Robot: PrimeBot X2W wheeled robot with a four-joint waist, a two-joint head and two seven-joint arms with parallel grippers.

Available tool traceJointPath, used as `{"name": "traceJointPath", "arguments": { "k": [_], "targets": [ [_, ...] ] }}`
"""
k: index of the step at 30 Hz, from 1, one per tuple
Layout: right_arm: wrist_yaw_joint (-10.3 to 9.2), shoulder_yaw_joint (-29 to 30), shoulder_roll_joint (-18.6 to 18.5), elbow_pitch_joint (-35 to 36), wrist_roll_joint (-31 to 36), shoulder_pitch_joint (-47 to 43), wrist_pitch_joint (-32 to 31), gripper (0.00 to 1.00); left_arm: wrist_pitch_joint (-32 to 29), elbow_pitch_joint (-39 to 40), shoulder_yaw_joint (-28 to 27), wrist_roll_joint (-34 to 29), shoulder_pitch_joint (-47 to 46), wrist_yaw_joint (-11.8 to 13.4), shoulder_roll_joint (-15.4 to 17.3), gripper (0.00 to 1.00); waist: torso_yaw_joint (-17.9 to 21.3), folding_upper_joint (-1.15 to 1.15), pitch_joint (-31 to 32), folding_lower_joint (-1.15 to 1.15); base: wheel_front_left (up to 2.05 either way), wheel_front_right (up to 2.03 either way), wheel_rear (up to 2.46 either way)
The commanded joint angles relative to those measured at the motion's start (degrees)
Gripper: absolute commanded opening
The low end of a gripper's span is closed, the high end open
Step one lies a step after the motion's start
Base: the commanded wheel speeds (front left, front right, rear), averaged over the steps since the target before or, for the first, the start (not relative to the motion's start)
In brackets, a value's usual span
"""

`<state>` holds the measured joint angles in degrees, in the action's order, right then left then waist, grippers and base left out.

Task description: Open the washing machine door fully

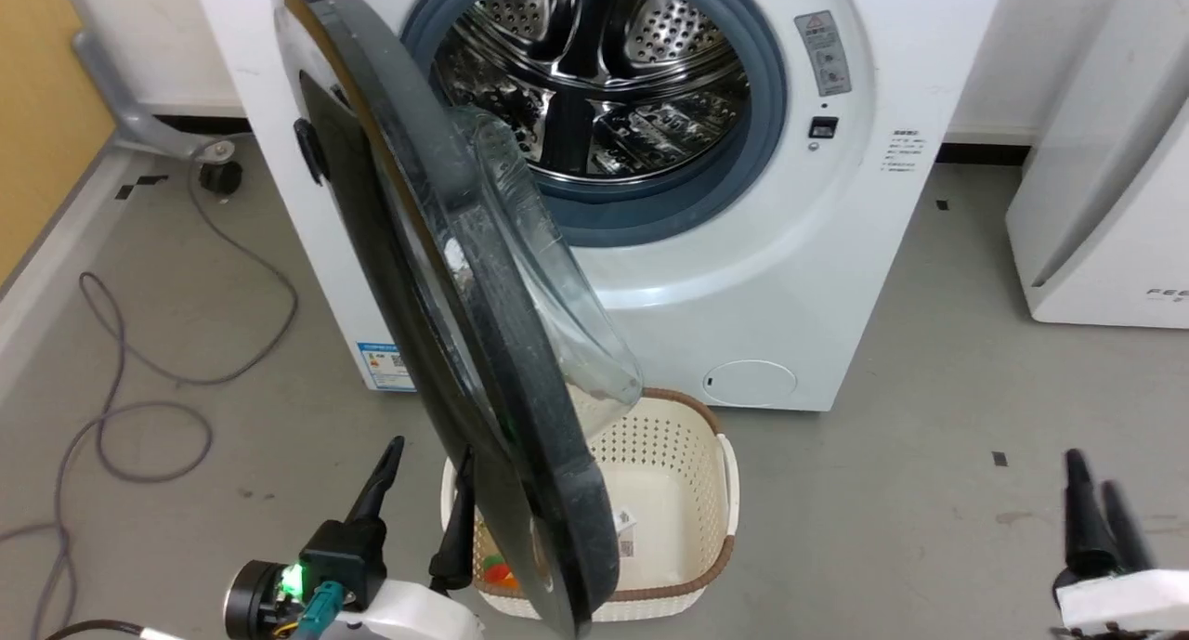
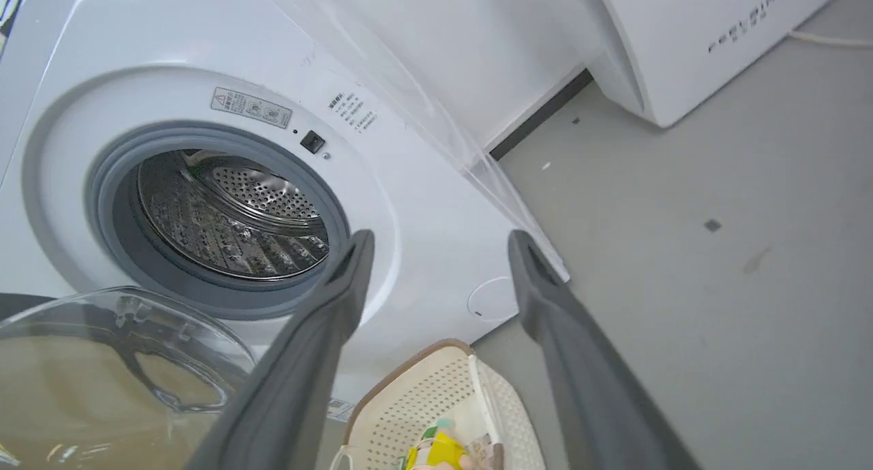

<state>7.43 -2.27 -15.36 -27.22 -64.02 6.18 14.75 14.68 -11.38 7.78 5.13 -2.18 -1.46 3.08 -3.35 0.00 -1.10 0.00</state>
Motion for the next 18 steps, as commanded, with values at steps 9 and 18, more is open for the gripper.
{"name": "traceJointPath", "arguments": {
  "k": [9,18],
  "targets": [
    [0.06,13.5,11.7,20.6,48.7,-8.0,0.2,1.00,0.3,-0.2,-1.4,-0.4,0.0,-0.6,0.1,1.00,0.9,0.00,-0.8,0.00,0.00,0.00,0.00],
    [0.06,6.6,12.5,27.0,60.7,-15.0,0.0,1.00,0.3,-0.1,-2.2,-0.2,-0.8,-0.8,-0.1,1.00,1.1,0.00,-1.1,0.00,0.00,0.00,0.00]
  ]
}}
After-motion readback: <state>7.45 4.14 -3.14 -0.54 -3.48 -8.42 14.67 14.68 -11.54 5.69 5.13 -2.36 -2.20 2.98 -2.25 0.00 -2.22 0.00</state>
